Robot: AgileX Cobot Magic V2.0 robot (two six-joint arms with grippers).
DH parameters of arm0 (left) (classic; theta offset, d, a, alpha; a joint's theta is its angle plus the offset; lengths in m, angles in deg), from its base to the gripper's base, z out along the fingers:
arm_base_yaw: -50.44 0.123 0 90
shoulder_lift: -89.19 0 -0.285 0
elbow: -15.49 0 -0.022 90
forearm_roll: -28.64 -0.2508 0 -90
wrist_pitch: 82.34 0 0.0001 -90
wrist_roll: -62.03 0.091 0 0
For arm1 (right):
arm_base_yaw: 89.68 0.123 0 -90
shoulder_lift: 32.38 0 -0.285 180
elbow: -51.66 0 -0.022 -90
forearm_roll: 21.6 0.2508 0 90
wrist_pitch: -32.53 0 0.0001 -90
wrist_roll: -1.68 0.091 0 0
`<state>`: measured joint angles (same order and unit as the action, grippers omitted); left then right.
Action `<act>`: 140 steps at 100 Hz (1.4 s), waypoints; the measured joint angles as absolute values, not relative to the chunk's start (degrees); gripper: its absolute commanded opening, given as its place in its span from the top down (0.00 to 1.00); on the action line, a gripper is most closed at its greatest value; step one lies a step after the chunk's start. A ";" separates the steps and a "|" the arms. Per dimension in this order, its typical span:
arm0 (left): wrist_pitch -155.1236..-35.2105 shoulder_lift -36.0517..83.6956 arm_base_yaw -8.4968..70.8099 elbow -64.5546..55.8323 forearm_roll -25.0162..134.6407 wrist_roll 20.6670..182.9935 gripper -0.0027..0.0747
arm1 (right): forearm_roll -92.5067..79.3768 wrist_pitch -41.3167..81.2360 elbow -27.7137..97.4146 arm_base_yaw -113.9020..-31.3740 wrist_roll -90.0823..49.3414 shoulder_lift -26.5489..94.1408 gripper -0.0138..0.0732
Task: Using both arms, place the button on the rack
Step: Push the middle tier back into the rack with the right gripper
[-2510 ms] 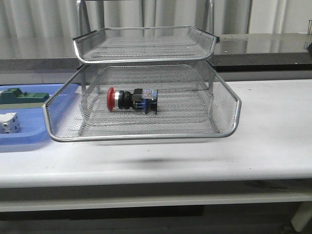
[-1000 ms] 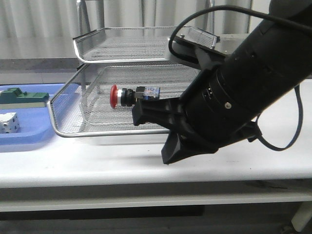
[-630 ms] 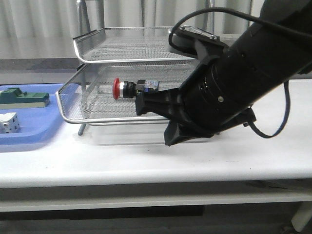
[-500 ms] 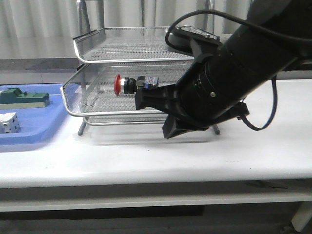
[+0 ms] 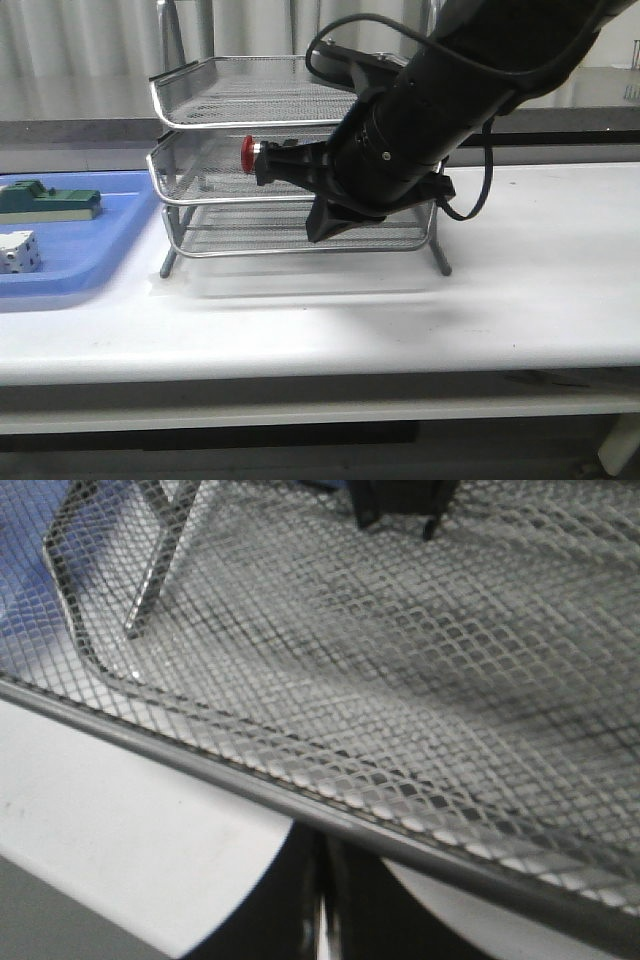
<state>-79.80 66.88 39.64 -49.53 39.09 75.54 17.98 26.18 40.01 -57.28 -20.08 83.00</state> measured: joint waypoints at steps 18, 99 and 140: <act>-79.80 66.88 39.64 -49.53 39.09 75.54 0.99 | 17.98 25.69 41.37 -58.43 -20.45 83.67 0.92; -79.80 66.88 39.64 -49.53 39.09 75.54 0.99 | 17.67 16.76 33.48 -59.30 -20.52 74.71 0.91; -79.80 66.88 39.64 -49.53 39.09 75.54 0.99 | 14.44 20.03 20.51 -67.71 -20.61 59.19 0.91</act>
